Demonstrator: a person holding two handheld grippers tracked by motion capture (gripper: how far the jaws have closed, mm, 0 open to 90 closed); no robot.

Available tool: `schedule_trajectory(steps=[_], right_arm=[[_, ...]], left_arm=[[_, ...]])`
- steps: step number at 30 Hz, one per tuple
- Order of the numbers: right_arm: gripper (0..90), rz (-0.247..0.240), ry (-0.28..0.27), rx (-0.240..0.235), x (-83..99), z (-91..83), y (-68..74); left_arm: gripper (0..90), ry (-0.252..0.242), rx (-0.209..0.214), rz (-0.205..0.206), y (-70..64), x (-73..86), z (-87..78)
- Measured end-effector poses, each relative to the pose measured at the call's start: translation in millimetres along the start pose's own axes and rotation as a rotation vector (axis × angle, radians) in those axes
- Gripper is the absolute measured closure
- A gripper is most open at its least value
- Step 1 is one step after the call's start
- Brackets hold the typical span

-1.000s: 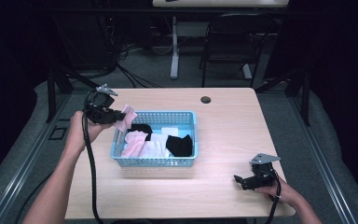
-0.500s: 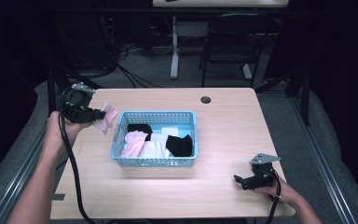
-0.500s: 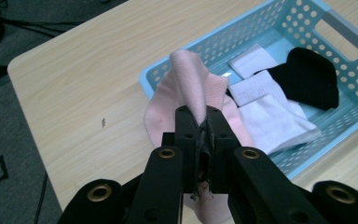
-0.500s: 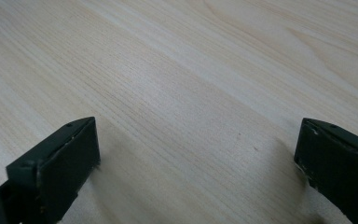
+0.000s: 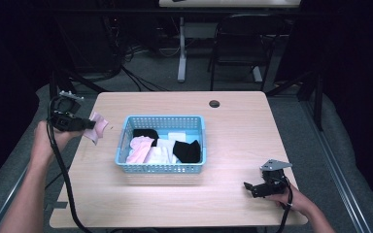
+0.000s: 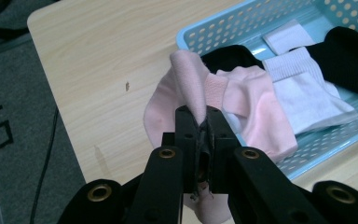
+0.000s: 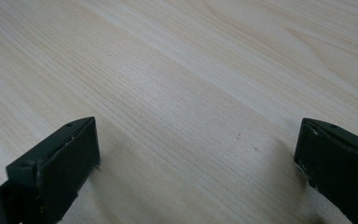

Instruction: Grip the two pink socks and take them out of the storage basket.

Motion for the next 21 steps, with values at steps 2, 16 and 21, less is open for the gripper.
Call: schedule_trajectory(steps=[2, 16, 21], right_arm=[[0.0, 0.000, 0.000, 0.000, 0.0, 0.0, 0.0], [0.0, 0.000, 0.000, 0.000, 0.0, 0.0, 0.0], [0.0, 0.001, -0.001, -0.001, -0.1, 0.1, 0.1]], left_arm=[[85.7, 0.010, -0.007, -0.007, 3.0, 1.9, 2.0], [85.7, 0.098, -0.032, -0.064, 25.8, 18.3, 25.1], [85.7, 0.132, -0.043, -0.074, 31.6, 25.4, 37.1]])
Point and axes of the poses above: each handheld gripper's, and its own axes: z roughly forward along the jaws, x roughly out of its underside, y roughly to its left, the point moved 5 cm from there along z, roughly forward along the jaws, and after that the axes turned 15 degrees about -z, right-handed, at the moved point
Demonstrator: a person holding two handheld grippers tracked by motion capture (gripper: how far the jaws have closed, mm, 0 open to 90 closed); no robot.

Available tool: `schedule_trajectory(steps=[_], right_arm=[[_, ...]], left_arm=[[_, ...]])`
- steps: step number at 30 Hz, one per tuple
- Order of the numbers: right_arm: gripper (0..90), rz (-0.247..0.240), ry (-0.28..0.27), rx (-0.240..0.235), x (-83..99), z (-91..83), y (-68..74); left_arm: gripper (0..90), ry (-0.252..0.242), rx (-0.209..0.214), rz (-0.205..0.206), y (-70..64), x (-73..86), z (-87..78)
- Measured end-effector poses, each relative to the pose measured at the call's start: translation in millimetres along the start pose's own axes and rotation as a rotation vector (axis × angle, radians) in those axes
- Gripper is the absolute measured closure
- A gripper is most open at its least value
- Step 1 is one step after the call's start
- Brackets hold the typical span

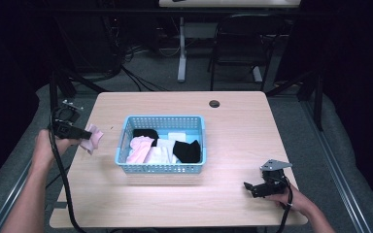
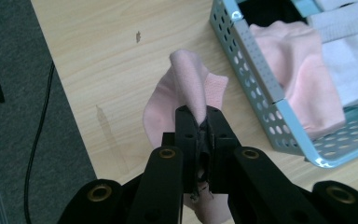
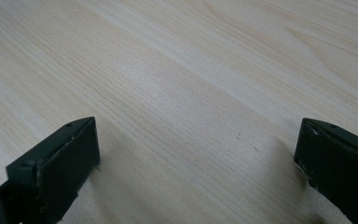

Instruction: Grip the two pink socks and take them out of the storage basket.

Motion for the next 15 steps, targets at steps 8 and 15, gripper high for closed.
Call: schedule_trajectory(steps=[8, 15], right_arm=[[0.0, -0.001, 0.001, 0.000, 0.0, -0.1, -0.1], [0.0, 0.000, 0.000, 0.000, 0.0, 0.0, 0.0]], left_arm=[[85.7, 0.044, 0.005, -0.031, 6.0, 7.8, 24.1], [85.7, 0.080, 0.016, -0.038, 5.8, 17.4, 49.6]])
Point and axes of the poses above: each handheld gripper's, and its own axes: z roughly forward along the jaws, x roughly out of its underside, y roughly to its left, the point moved 5 cm from there along z, roughly forward along the jaws, and after that the axes turned 15 degrees about -z, right-handed, at the moved point
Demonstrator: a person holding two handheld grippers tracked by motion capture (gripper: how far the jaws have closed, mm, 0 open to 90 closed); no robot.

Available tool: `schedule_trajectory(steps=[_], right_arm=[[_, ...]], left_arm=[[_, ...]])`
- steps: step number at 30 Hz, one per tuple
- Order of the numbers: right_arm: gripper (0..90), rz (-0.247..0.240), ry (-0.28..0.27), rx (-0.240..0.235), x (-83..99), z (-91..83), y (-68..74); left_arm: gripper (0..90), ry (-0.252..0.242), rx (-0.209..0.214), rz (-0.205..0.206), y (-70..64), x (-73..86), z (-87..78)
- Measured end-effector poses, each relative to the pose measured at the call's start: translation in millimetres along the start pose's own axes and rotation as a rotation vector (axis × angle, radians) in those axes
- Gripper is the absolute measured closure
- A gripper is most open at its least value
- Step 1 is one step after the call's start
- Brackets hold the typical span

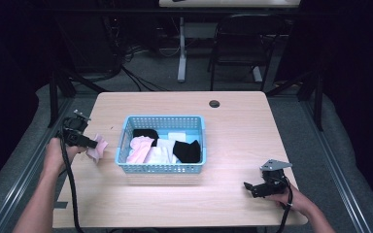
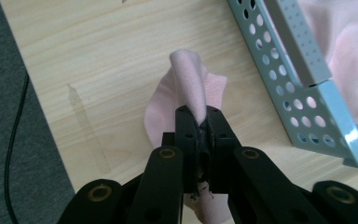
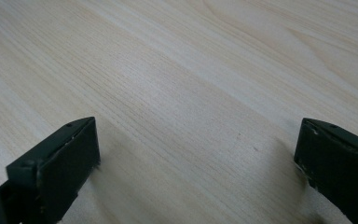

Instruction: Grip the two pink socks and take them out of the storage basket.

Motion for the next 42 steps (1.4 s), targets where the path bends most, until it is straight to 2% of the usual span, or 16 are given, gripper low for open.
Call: schedule_trajectory(steps=[10, 19, 24, 25, 28, 29, 33, 36, 42], right_arm=[[0.0, 0.000, 0.000, 0.000, 0.0, 0.0, 0.0], [0.0, 0.000, 0.000, 0.000, 0.0, 0.0, 0.0], [0.0, 0.000, 0.000, 0.000, 0.0, 0.0, 0.0], [0.0, -0.001, 0.002, 0.001, 0.1, -0.1, -0.1], [0.0, 0.000, 0.000, 0.000, 0.0, 0.0, 0.0], [0.0, 0.000, 0.000, 0.000, 0.0, 0.0, 0.0], [0.0, 0.000, 0.000, 0.000, 0.0, 0.0, 0.0], [0.0, 0.000, 0.000, 0.000, 0.0, 0.0, 0.0], [0.0, 0.000, 0.000, 0.000, 0.0, 0.0, 0.0]], left_arm=[[85.6, 0.037, 0.018, -0.039, 4.1, 9.6, 33.2], [85.2, 0.034, 0.002, -0.075, 13.0, 14.8, 47.6], [82.1, 0.032, -0.009, -0.092, 18.6, 17.5, 53.8], [80.3, 0.032, -0.011, -0.097, 19.3, 17.7, 53.1], [67.4, 0.025, -0.014, -0.105, 21.2, 17.2, 49.8], [59.3, 0.011, -0.025, -0.127, 22.8, 16.1, 43.9], [42.9, -0.035, -0.025, -0.132, 24.0, 12.6, 27.7], [34.7, -0.063, -0.020, -0.127, 21.7, 9.9, 16.1], [25.1, -0.118, -0.007, -0.104, 13.0, 3.6, -4.5]])
Point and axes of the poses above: each handheld gripper's, and its own axes: z roughly forward along the jaws, x roughly out of its underside, y roughly to its left, the point moved 5 cm from there along z, roughly forward along the jaws, and after that the axes turned 15 degrees about -z, right-handed, at the moved point
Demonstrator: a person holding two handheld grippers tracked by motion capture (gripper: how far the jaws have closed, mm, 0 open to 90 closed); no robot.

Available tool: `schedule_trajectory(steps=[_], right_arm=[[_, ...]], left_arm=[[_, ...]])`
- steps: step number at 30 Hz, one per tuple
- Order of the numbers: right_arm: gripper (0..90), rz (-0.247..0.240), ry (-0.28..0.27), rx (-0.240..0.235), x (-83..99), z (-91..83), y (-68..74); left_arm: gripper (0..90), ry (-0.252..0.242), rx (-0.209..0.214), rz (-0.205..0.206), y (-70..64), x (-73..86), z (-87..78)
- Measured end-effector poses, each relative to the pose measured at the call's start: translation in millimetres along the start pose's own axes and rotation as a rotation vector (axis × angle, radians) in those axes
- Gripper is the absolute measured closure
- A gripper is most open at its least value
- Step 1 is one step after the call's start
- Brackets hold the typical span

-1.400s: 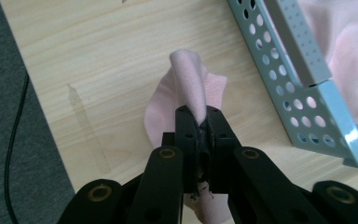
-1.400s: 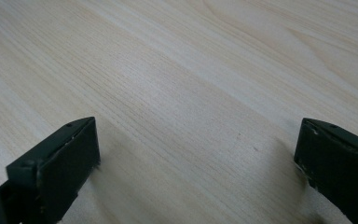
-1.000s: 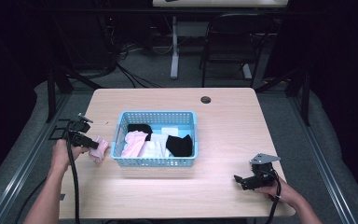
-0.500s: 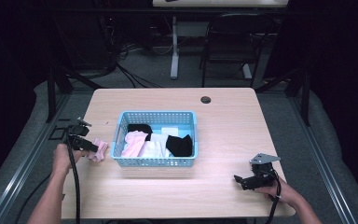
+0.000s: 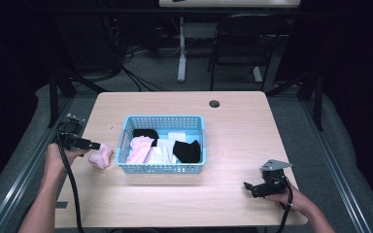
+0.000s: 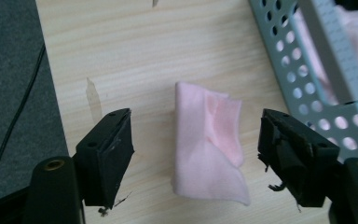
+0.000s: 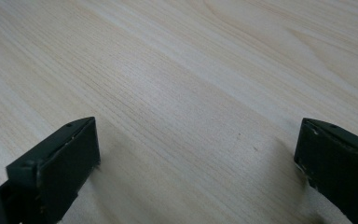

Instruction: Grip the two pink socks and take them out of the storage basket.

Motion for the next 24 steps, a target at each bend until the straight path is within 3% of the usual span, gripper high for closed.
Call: schedule_trajectory(steps=[9, 12, 24], right_arm=[[0.0, 0.000, 0.000, 0.000, 0.0, 0.0, 0.0], [0.0, -0.001, 0.002, 0.001, 0.1, -0.1, -0.1], [0.0, 0.000, 0.000, 0.000, 0.0, 0.0, 0.0]], left_arm=[[17.1, -0.038, 0.023, 0.060, -23.0, -10.3, -18.5], [15.6, -0.053, 0.030, 0.099, -37.3, -14.6, -25.0], [7.2, -0.062, 0.060, 0.192, -79.7, -24.4, -27.9]])
Point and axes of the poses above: each handheld gripper's, and its own axes: z roughly forward along the jaws, x roughly out of its underside, y roughly to its left, the point moved 5 cm from there along z, roughly forward along the jaws, and after that the axes turned 15 degrees about -z, right-handed, at the moved point
